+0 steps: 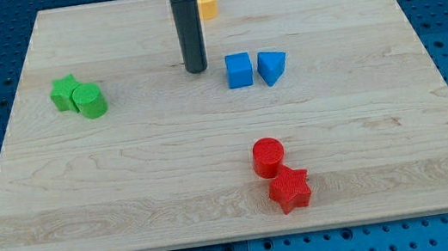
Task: Move the blue cube into the blue triangle
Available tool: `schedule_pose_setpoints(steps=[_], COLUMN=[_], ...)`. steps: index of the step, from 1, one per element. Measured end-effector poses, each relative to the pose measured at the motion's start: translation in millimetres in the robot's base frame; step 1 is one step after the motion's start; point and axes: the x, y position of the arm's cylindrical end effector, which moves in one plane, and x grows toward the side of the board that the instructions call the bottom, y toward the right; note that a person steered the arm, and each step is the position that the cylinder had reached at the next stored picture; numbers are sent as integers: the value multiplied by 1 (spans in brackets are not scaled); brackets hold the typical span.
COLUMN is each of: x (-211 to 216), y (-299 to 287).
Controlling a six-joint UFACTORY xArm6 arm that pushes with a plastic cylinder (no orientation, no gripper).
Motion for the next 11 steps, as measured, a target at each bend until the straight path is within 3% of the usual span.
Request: schedule_pose_setpoints(steps=[2, 5, 11], x=[11, 14, 52], y=[8, 102, 108])
